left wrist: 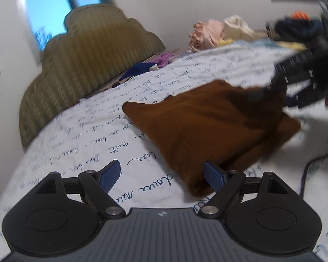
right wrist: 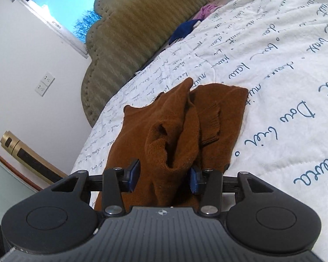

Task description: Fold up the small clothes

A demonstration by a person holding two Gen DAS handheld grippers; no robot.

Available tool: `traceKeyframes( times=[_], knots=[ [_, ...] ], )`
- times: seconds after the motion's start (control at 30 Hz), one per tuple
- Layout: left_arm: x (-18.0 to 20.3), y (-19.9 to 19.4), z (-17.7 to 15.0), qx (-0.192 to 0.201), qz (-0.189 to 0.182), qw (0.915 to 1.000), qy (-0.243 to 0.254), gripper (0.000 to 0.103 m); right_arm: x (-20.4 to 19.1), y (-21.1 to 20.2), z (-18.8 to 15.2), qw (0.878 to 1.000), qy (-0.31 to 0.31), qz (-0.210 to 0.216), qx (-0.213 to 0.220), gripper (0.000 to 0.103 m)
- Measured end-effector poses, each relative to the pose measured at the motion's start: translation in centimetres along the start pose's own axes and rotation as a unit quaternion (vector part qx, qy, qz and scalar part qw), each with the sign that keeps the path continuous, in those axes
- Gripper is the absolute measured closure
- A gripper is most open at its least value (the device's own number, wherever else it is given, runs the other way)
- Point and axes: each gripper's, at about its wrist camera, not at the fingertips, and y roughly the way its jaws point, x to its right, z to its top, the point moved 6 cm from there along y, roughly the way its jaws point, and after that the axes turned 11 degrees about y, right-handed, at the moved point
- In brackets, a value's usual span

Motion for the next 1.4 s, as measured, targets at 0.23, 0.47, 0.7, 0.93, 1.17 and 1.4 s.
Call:
traceKeyframes(
  times=[0.23,0.47,0.7,0.93,1.17,1.4],
  knots=[
    [2.5,-0.2,0.6,0.022,-0.004,0.9979,0.061,0.018,0.9,0.1,0.4,0.999,0.038,0.007,-0.003,0.069],
    [-1.6,1.7,-0.9,-0.029,0.061,0.9974,-0.023,0.017,0.5,-0.7,0.1,0.999,0.048,0.019,0.001,0.089],
    [-1.5,0.9,-2.6,-0.042,0.013,0.9987,-0.023,0.017,0.7,-1.4,-1.5,1.000,0.005,-0.013,-0.010,0.089],
    [-2.1,-2.1,-1.3,0.001,-0.025,0.9994,-0.021,0.017,1.3,-1.9,-1.3,1.000,-0.012,-0.022,-0.015,0.077],
    [-4.9,0.3,1.8,0.001,-0.053,0.9886,-0.141,0.014,0.7,-2.1,-0.6,1.000,-0.024,-0.020,-0.003,0.070],
    [-2.6,2.1,1.2,-0.021,-0.074,0.9903,-0.115,0.014,0.7,-2.8,-1.0,0.999,-0.039,-0.029,0.006,0.092]
  ],
)
